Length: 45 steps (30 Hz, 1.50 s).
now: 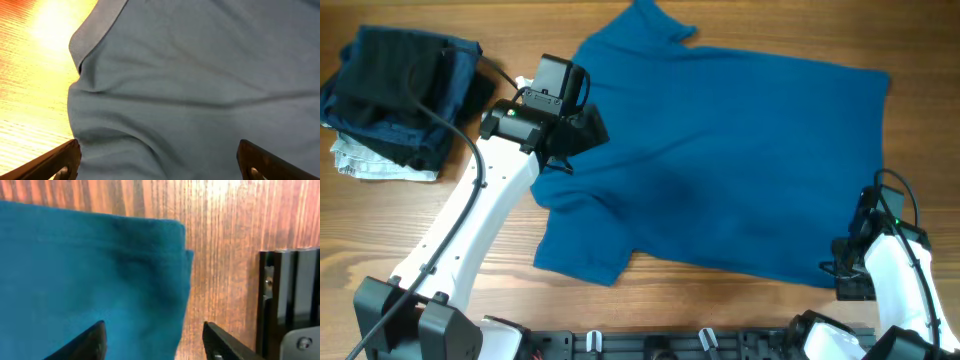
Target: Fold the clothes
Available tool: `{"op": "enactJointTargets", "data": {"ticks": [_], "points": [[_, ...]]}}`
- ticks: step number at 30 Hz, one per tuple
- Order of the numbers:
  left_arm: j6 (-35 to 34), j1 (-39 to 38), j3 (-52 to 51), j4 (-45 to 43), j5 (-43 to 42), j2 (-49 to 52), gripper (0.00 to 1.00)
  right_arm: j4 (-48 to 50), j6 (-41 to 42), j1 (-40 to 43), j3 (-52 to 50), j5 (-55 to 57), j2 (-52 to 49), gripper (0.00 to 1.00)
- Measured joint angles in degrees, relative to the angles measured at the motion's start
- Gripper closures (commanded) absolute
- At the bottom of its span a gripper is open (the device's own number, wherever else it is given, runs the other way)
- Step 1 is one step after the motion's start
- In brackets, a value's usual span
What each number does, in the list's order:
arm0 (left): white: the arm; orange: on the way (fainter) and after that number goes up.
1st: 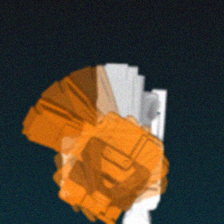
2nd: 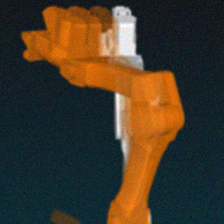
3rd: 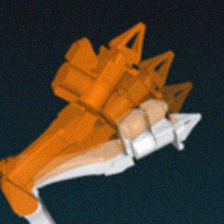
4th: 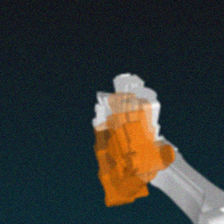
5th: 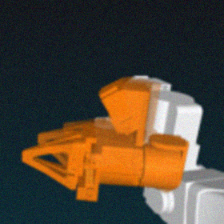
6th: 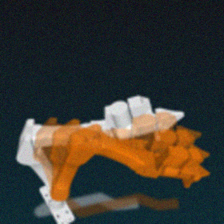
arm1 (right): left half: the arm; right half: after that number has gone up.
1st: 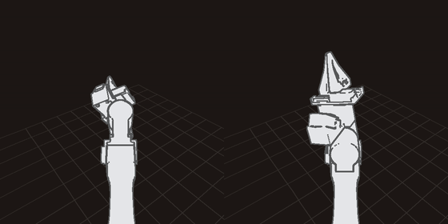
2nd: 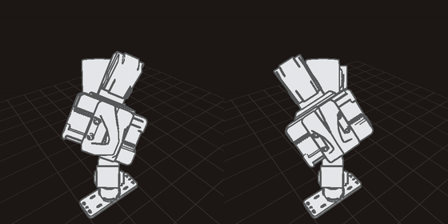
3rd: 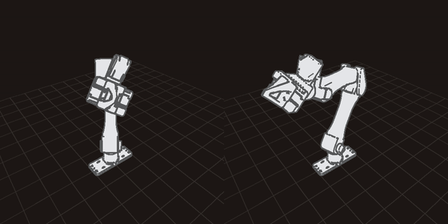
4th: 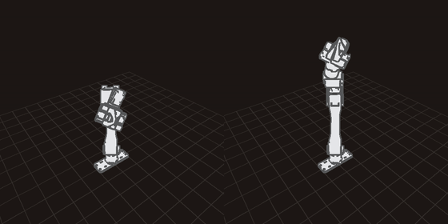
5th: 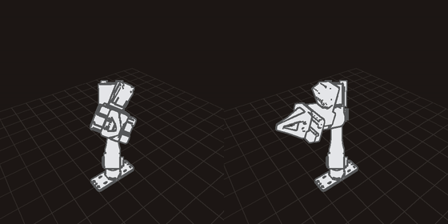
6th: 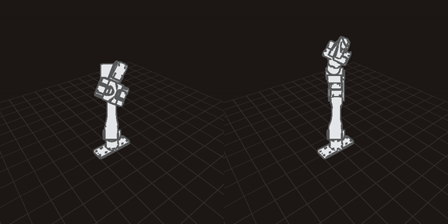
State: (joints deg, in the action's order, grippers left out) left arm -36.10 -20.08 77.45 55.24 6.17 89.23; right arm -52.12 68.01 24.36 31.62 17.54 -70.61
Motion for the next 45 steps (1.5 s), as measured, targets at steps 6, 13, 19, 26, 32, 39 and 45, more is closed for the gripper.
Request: {"op": "enactJointTargets", "data": {"ticks": [6, 13, 19, 26, 32, 39, 45], "points": [[0.0, 2.3, 0.0, 0.7, 0.0, 0.0, 0.00, 2.5, 2.3, 0.0, -3.8, -0.7, -0.1, 0.36], [-0.1, 5.0, 0.0, 2.4, 0.2, 0.0, 0.00, 3.5, 4.0, 0.0, -3.8, -0.8, -0.1, 0.52], [-0.1, 6.0, 0.0, 2.6, 0.4, 0.0, 0.00, 9.2, -3.1, 0.0, -4.1, -2.2, -1.5, 0.44], [-0.1, 6.0, -0.1, 2.8, 0.4, 0.0, 0.00, 11.5, -4.9, -0.3, 0.0, -2.3, -8.9, 0.88], [-0.1, 6.0, -1.6, 9.3, -2.9, 0.0, 0.00, 12.9, -5.1, -0.3, 0.5, -3.6, -9.6, 0.94], [0.3, 6.0, -19.4, 5.4, -6.8, 0.1, 0.03, 13.0, -5.1, -0.3, 0.5, -3.7, -9.6, 0.89], [2.8, 6.0, -27.5, 0.3, -5.2, 0.1, 0.19, 13.0, -5.1, -0.3, 0.5, -3.7, -9.6, 0.88]]}}
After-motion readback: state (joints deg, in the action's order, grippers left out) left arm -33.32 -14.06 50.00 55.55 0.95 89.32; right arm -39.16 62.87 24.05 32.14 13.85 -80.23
